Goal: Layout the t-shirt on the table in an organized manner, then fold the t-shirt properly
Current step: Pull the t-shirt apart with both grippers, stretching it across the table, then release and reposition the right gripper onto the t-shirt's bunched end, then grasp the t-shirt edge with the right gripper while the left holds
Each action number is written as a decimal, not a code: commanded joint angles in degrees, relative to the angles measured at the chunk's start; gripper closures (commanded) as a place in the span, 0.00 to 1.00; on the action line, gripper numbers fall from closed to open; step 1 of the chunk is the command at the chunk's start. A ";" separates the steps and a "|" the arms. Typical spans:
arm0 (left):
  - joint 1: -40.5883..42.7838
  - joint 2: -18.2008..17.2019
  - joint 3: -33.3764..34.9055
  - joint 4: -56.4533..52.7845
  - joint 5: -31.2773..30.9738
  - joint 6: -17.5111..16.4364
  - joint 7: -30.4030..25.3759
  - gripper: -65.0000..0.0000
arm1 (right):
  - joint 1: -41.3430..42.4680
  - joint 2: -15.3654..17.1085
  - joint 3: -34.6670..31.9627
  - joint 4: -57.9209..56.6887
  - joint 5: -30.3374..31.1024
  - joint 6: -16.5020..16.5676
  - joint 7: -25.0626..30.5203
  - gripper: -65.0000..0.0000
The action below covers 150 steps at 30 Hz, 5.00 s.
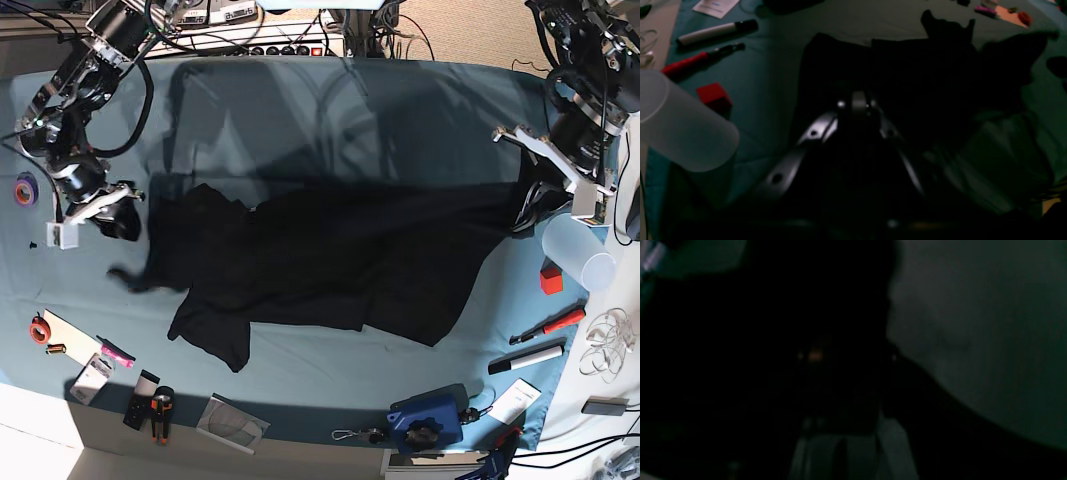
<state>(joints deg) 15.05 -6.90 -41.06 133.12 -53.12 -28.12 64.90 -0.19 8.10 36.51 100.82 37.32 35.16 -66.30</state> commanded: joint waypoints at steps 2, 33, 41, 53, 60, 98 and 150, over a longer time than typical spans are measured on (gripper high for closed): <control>-0.24 -0.59 -0.31 0.76 -0.35 -0.02 -1.14 1.00 | 1.11 1.53 -0.07 0.98 2.23 -0.55 0.98 0.62; 9.40 -0.59 -0.31 0.22 7.26 5.64 3.04 1.00 | -12.13 3.56 -3.67 2.93 9.40 4.84 9.97 0.62; 9.38 -0.59 -0.31 0.22 6.60 5.60 2.91 1.00 | -3.19 2.93 -20.09 2.99 -21.79 4.84 14.10 0.66; 8.59 -0.61 -0.31 0.22 6.40 5.62 2.58 1.00 | -1.73 3.30 -7.87 2.97 -0.44 -3.41 12.70 0.66; 8.59 -0.61 -0.31 0.22 6.36 5.60 2.56 1.00 | -1.68 4.35 7.43 -6.64 7.69 -1.22 12.26 0.66; 8.61 -0.59 -0.31 0.22 6.43 5.62 1.09 1.00 | 10.97 3.98 -3.39 -41.51 24.59 4.84 -2.62 1.00; 8.61 -0.61 -0.31 0.22 5.55 5.60 1.09 1.00 | -0.13 -2.86 -2.82 -18.05 6.03 -5.14 8.04 0.52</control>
<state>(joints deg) 23.79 -7.01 -41.25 132.46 -46.54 -22.48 67.26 -0.75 4.89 33.78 82.24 43.75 30.00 -57.43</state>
